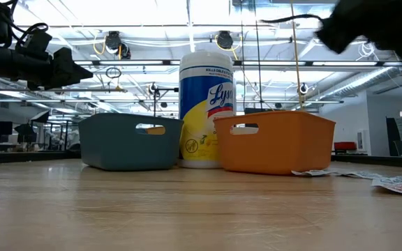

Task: Pick & Place First Aid Supplies
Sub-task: Put the orange pad into the orange bin

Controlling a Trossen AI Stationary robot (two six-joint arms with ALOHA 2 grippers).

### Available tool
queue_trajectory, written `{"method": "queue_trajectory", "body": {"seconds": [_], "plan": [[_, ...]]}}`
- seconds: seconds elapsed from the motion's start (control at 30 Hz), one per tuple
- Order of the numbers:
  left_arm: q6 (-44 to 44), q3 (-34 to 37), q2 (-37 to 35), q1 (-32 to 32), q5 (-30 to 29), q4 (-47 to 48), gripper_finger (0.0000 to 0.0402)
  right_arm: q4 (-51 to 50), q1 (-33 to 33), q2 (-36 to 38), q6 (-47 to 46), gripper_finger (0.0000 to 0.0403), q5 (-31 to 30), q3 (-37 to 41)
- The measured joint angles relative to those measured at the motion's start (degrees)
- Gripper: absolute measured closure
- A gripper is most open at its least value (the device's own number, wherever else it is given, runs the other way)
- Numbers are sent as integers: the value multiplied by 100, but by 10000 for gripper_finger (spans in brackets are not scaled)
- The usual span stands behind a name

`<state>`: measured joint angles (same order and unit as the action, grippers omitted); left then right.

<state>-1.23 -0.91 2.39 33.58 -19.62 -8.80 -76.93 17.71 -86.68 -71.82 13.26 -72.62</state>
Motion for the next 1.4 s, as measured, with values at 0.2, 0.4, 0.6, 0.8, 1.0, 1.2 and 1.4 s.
{"method": "queue_trajectory", "body": {"seconds": [0.2, 0.4, 0.6, 0.8, 1.0, 1.2, 1.4], "plan": [[0, 0, 0, -1, 0, 0, 94, -1, -764, -584, 1010, 402, -522, -582], [0, 0, 0, 0, 0, 0, 94, 24, -1454, -1096, 1858, 402, -753, -1101], [0, 0, 0, -2, 0, 0, 94, 42, -2005, -1480, 2566, 402, -751, -1605], [0, 0, 0, -1, 0, 0, 94, 117, -2327, -1649, 2939, 402, -833, -1775], [0, 0, 0, 0, 0, 0, 94, 671, -2176, -1791, 3425, 403, -1634, -1487], [0, 0, 0, -1, 0, 0, 94, 1392, -1994, -1770, 3380, 402, -1620, -1036], [0, 0, 0, 0, 0, 0, 94, 1530, -1893, -1757, 3208, 378, -1624, -918]]}}
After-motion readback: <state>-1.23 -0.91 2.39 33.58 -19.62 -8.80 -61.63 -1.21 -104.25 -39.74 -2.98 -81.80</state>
